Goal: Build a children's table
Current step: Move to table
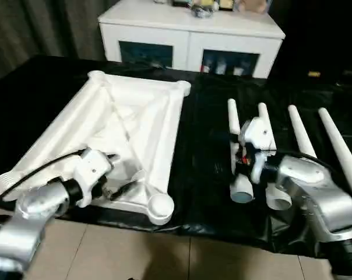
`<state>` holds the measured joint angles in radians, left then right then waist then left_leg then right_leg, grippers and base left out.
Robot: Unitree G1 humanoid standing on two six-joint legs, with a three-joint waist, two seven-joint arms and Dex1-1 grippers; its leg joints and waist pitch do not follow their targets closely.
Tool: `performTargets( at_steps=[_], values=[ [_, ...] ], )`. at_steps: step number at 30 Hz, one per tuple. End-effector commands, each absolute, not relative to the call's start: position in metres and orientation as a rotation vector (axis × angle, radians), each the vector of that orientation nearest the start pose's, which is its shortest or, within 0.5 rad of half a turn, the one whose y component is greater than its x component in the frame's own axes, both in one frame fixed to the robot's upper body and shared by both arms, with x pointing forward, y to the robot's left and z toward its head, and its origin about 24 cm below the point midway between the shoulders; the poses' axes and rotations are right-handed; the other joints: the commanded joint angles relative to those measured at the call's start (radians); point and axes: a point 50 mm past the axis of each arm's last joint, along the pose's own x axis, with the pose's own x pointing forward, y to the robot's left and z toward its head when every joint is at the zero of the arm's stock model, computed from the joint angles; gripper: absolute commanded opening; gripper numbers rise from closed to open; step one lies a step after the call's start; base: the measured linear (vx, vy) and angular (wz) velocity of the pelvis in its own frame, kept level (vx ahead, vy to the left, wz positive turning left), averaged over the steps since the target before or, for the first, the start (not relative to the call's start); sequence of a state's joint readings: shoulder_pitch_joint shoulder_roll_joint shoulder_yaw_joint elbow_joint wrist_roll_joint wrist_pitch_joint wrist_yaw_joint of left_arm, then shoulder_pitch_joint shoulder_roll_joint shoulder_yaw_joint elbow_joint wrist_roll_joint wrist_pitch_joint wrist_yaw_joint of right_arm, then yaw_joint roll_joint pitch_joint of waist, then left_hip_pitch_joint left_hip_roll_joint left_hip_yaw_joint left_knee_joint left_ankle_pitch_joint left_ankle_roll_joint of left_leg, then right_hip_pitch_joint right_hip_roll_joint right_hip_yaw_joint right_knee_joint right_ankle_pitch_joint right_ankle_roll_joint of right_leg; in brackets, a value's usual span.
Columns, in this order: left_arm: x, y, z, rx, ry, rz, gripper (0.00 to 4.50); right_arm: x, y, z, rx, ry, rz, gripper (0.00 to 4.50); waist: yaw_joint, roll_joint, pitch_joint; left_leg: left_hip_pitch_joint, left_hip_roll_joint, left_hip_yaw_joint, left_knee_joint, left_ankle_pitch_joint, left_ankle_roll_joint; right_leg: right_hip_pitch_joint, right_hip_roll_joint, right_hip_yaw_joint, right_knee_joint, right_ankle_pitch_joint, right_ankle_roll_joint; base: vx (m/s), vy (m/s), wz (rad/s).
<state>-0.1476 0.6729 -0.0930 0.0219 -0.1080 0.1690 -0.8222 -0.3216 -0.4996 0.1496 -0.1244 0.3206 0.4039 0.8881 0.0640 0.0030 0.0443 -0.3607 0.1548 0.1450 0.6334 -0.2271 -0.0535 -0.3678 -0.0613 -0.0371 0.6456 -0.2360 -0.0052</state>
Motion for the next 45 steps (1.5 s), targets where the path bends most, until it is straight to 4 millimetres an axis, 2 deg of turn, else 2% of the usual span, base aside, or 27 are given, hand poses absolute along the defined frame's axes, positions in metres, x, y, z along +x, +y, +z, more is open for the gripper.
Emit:
performTargets(
  at_steps=[1,2,3,4,5,7,9,10,12,16,17,18,19,20,22,23,24,25,28,32,36,38,39,41,43,44,45],
  values=[
    [0.267,0.217,0.076,0.571,0.294,-0.885,4.5,0.274,-0.142,0.119,-0.24,0.14,1.15,4.41,-0.001,0.011,-0.036,0.021,0.068,-0.026,-0.113,-0.353,-0.034,0.016,-0.082,0.051,-0.092,-0.229,-0.19,0.0,0.0,0.0],
    [0.273,0.217,0.077,0.635,0.279,-0.934,4.33,0.272,-0.145,0.118,-0.278,0.168,1.204,4.47,0.0,0.012,-0.035,0.02,0.067,-0.023,-0.112,-0.338,-0.026,0.017,-0.083,0.054,-0.099,-0.251,-0.18,0.0,0.0,0.0],
    [0.279,0.217,0.076,0.674,0.281,-0.97,4.33,0.271,-0.145,0.118,-0.301,0.18,1.233,4.47,0.003,0.013,-0.038,0.021,0.069,-0.023,-0.111,-0.325,-0.028,0.018,-0.087,0.056,-0.096,-0.239,-0.181,0.0,0.0,0.0],
    [0.28,0.217,0.076,0.683,0.283,-0.981,4.33,0.271,-0.145,0.118,-0.306,0.182,1.24,4.47,0.001,0.014,-0.039,0.018,0.068,-0.023,-0.11,-0.293,-0.023,0.02,-0.085,0.055,-0.095,-0.209,-0.185,0.0,0.0,0.0],
    [0.286,0.217,0.075,0.705,0.299,-1.022,4.03,0.27,-0.145,0.118,-0.317,0.189,1.262,4.5,0.001,0.012,-0.043,0.015,0.069,-0.021,-0.108,-0.262,-0.018,0.023,-0.086,0.055,-0.09,-0.174,-0.189,0.0,0.0,0.0],
    [0.291,0.218,0.074,0.696,0.325,-1.057,3.96,0.268,-0.144,0.119,-0.322,0.196,1.278,4.5,-0.001,0.01,-0.045,0.01,0.07,-0.021,-0.108,-0.226,-0.013,0.028,-0.087,0.054,-0.085,-0.135,-0.2,0.0,0.0,0.0],
    [0.296,0.218,0.072,0.663,0.364,-1.098,3.83,0.265,-0.144,0.119,-0.325,0.21,1.297,4.5,0.0,0.012,-0.051,0.01,0.07,-0.016,-0.102,-0.179,-0.009,0.03,-0.089,0.052,-0.079,-0.072,-0.222,0.0,0.0,0.0],
    [0.297,0.218,0.071,0.657,0.371,-1.111,3.6,0.265,-0.144,0.118,-0.324,0.214,1.303,4.5,0.002,0.01,-0.054,0.01,0.07,-0.014,-0.099,-0.14,-0.003,0.032,-0.087,0.051,-0.073,-0.011,-0.235,0.0,0.0,0.0],
    [0.298,0.218,0.07,0.639,0.399,-1.132,3.47,0.263,-0.144,0.117,-0.331,0.225,1.313,4.5,-0.002,0.01,-0.059,0.006,0.069,-0.01,-0.093,-0.079,0.021,0.036,-0.085,0.049,-0.065,0.085,-0.255,0.0,0.0,0.0],
    [0.304,0.223,0.066,0.622,0.463,-1.19,3.09,0.26,-0.146,0.115,-0.346,0.249,1.335,4.5,0.0,0.012,-0.063,0.004,0.072,-0.007,-0.088,-0.053,0.048,0.033,-0.084,0.046,-0.059,0.153,-0.287,0.0,0.0,0.0],
    [0.306,0.226,0.065,0.624,0.491,-1.205,2.95,0.259,-0.147,0.115,-0.349,0.257,1.342,4.5,0.003,0.021,-0.059,0.011,0.071,-0.003,-0.089,-0.098,0.045,0.027,-0.08,0.046,-0.066,0.105,-0.287,0.0,0.0,0.0],
    [0.306,0.226,0.065,0.624,0.491,-1.205,2.95,0.259,-0.147,0.115,-0.349,0.257,1.342,4.5,0.003,0.018,-0.058,0.011,0.071,-0.001,-0.091,-0.112,0.041,0.027,-0.079,0.046,-0.068,0.09,-0.286,0.0,0.0,0.0],
    [0.308,0.23,0.065,0.625,0.521,-1.218,2.95,0.257,-0.147,0.115,-0.352,0.263,1.348,4.5,0.002,0.02,-0.058,0.01,0.075,-0.003,-0.093,-0.12,0.033,0.03,-0.082,0.045,-0.064,0.085,-0.287,0.0,0.0,0.0],
    [0.308,0.23,0.065,0.625,0.521,-1.218,2.7,0.257,-0.147,0.115,-0.352,0.263,1.348,4.5,0.003,0.018,-0.057,0.012,0.076,-0.002,-0.096,-0.14,0.022,0.029,-0.082,0.046,-0.068,0.061,-0.283,0.0,0.0,0.0],
    [0.308,0.238,0.065,0.624,0.581,-1.23,2.61,0.253,-0.148,0.114,-0.362,0.29,1.366,4.5,0.002,0.019,-0.055,0.014,0.079,0.001,-0.098,-0.157,0.01,0.027,-0.084,0.047,-0.069,0.048,-0.285,0.0,0.0,0.0],
    [0.308,0.24,0.065,0.621,0.592,-1.231,2.61,0.251,-0.148,0.113,-0.365,0.3,1.372,4.5,0.002,0.024,-0.055,0.014,0.079,0.002,-0.098,-0.163,0.004,0.028,-0.083,0.048,-0.069,0.046,-0.282,0.0,0.0,0.0],
    [0.308,0.242,0.065,0.621,0.606,-1.232,2.55,0.25,-0.148,0.112,-0.369,0.306,1.38,4.5,0.001,0.023,-0.055,0.013,0.08,0.002,-0.098,-0.163,0.004,0.029,-0.085,0.048,-0.068,0.049,-0.282,0.0,0.0,0.0],
    [0.307,0.243,0.065,0.626,0.613,-1.232,2.27,0.249,-0.148,0.112,-0.37,0.309,1.384,4.5,0.001,0.023,-0.054,0.012,0.081,0.002,-0.098,-0.166,0.003,0.029,-0.087,0.049,-0.069,0.051,-0.284,0.0,0.0,0.0],
    [0.308,0.247,0.064,0.638,0.629,-1.22,2.15,0.248,-0.147,0.112,-0.365,0.307,1.387,4.5,0.001,0.022,-0.054,0.013,0.079,0.003,-0.097,-0.168,0.004,0.028,-0.086,0.049,-0.07,0.044,-0.289,0.0,0.0,0.0],
    [0.313,0.25,0.062,0.654,0.635,-1.191,1.72,0.248,-0.145,0.113,-0.356,0.302,1.392,4.5,0.002,0.023,-0.054,0.013,0.082,0.002,-0.098,-0.161,0.0,0.029,-0.088,0.049,-0.069,0.044,-0.29,0.0,0.0,0.0],
    [0.323,0.258,0.063,0.663,0.615,-1.045,1.33,0.247,-0.143,0.113,-0.343,0.301,1.39,4.5,0.001,0.022,-0.054,0.013,0.082,0.002,-0.097,-0.169,-0.002,0.029,-0.089,0.05,-0.07,0.042,-0.295,0.0,0.0,0.0],
    [0.324,0.258,0.063,0.663,0.614,-1.03,1.33,0.247,-0.143,0.112,-0.341,0.302,1.386,4.5,0.003,0.022,-0.053,0.013,0.082,0.002,-0.097,-0.168,-0.001,0.03,-0.09,0.051,-0.072,0.038,-0.296,0.0,0.0,0.0],
    [0.325,0.259,0.063,0.662,0.614,-1.026,1.12,0.247,-0.143,0.112,-0.34,0.303,1.383,4.5,0.004,0.023,-0.054,0.012,0.082,0.002,-0.097,-0.162,-0.003,0.03,-0.089,0.05,-0.071,0.038,-0.292,0.0,0.0,0.0],
    [0.329,0.256,0.063,0.661,0.583,-0.992,1.0,0.247,-0.143,0.111,-0.333,0.301,1.376,4.5,-0.001,0.021,-0.053,0.008,0.082,0.0,-0.098,-0.161,-0.005,0.033,-0.089,0.049,-0.069,0.045,-0.292,0.0,0.0,0.0],
    [0.332,0.254,0.064,0.662,0.555,-0.964,0.88,0.248,-0.142,0.111,-0.329,0.297,1.368,4.5,-0.003,0.022,-0.055,0.008,0.082,0.0,-0.097,-0.161,-0.004,0.033,-0.09,0.049,-0.07,0.047,-0.293,0.0,0.0,0.0],
    [0.334,0.251,0.064,0.659,0.537,-0.948,0.78,0.248,-0.142,0.111,-0.329,0.298,1.362,4.5,-0.004,0.017,-0.055,0.008,0.082,0.001,-0.096,-0.153,-0.001,0.034,-0.09,0.049,-0.07,0.059,-0.295,0.0,0.0,0.0],
    [0.337,0.247,0.064,0.654,0.521,-0.938,0.71,0.249,-0.142,0.111,-0.33,0.299,1.359,4.5,-0.004,0.018,-0.055,0.008,0.081,0.001,-0.095,-0.148,0.002,0.034,-0.09,0.049,-0.069,0.064,-0.297,0.0,0.0,0.0]
  ],
)
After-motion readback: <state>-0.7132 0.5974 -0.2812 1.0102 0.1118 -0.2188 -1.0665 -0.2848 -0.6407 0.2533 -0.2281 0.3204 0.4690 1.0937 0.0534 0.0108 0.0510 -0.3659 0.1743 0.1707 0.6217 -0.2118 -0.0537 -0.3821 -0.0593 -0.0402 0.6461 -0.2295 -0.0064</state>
